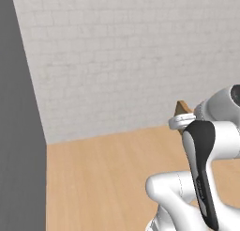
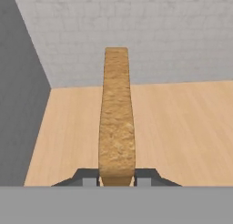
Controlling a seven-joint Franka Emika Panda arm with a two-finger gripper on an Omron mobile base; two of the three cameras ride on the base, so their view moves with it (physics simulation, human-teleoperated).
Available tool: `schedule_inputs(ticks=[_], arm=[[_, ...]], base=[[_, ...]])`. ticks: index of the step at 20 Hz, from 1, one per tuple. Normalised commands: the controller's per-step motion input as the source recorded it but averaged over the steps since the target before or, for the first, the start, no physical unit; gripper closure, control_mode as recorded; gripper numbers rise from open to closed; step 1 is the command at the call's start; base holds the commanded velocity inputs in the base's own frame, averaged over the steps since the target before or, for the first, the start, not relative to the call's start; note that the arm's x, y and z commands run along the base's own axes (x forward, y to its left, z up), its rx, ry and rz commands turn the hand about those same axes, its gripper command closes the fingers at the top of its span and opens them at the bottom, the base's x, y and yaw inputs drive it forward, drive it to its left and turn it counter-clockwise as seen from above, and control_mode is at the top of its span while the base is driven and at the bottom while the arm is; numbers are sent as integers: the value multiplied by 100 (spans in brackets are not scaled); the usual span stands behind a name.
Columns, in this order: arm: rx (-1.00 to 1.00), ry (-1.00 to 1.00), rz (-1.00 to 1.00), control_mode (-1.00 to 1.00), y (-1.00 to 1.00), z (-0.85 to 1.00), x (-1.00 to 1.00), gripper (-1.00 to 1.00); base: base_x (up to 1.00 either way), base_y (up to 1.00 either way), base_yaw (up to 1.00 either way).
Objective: Start the toaster. Once the lever pops up, take the bread to the plate on the dining counter.
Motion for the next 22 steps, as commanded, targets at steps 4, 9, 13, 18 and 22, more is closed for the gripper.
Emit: schedule_inputs(ticks=[4,9,13,18,22], arm=[[0,0,0,100,0,0,0,100],[0,0,0,100,0,0,0,100],[0,0,0,100,0,0,0,100],[0,0,0,100,0,0,0,100],[0,0,0,100,0,0,0,100]], base=[[100,3,-47],[66,21,-72],[21,29,-89],[24,29,-89],[29,36,-87]])
